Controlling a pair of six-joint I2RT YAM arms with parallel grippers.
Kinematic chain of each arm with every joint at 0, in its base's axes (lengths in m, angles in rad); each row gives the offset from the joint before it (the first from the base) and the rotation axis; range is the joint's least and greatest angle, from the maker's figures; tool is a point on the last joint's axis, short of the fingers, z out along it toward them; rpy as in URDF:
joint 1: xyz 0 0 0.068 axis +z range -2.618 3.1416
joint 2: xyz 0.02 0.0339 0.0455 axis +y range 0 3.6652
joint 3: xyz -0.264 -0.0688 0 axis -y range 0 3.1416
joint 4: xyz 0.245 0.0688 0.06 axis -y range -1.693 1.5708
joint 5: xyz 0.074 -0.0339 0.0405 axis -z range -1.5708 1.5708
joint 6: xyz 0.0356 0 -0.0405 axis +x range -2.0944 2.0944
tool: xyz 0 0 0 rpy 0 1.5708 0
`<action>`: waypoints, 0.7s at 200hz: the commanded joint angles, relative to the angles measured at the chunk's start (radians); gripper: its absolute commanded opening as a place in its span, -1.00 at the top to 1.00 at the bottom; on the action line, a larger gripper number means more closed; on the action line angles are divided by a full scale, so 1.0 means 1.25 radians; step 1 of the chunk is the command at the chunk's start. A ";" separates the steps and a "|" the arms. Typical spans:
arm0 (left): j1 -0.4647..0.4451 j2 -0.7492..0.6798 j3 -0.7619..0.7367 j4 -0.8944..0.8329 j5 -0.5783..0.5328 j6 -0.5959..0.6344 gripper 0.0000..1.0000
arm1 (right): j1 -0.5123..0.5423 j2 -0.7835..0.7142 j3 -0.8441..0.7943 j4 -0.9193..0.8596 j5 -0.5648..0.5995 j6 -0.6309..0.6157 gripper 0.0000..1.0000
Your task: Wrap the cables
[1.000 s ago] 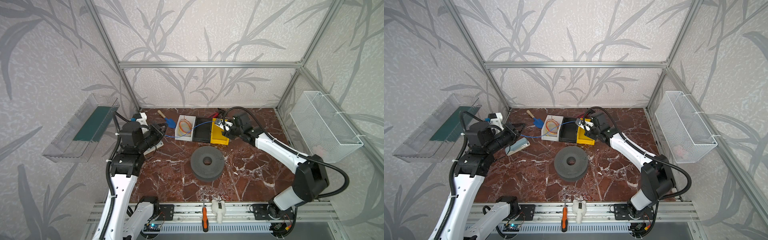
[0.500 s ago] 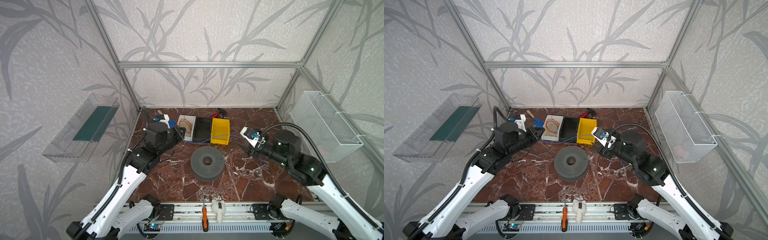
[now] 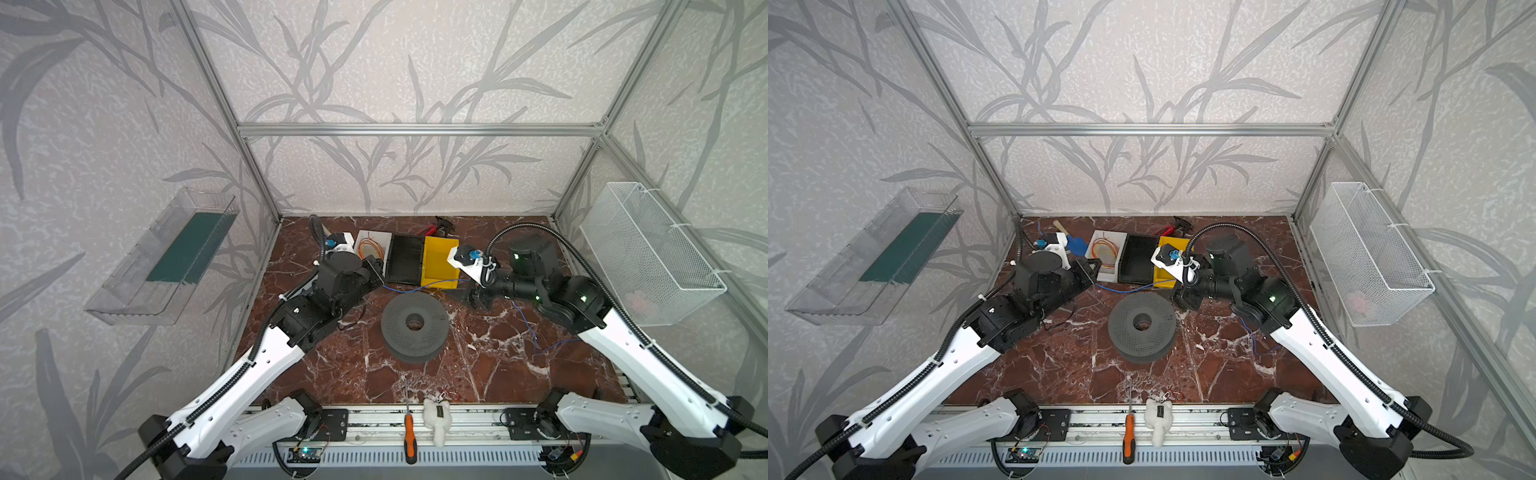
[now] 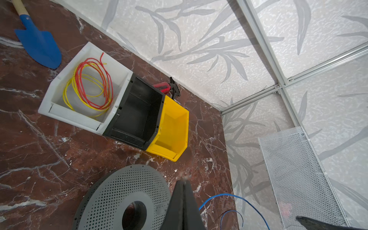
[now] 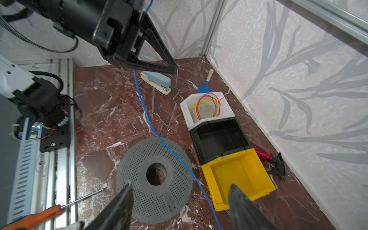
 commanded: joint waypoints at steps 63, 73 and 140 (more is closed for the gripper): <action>-0.046 0.001 0.027 -0.024 -0.043 0.048 1.00 | 0.192 0.222 0.117 0.082 0.007 0.034 -0.50; -0.046 -0.005 0.023 -0.019 -0.035 0.052 1.00 | 0.192 0.237 0.107 0.095 0.007 0.040 -0.50; -0.047 -0.068 -0.017 -0.037 -0.040 0.061 1.00 | 0.192 0.300 0.041 0.220 -0.016 0.060 0.26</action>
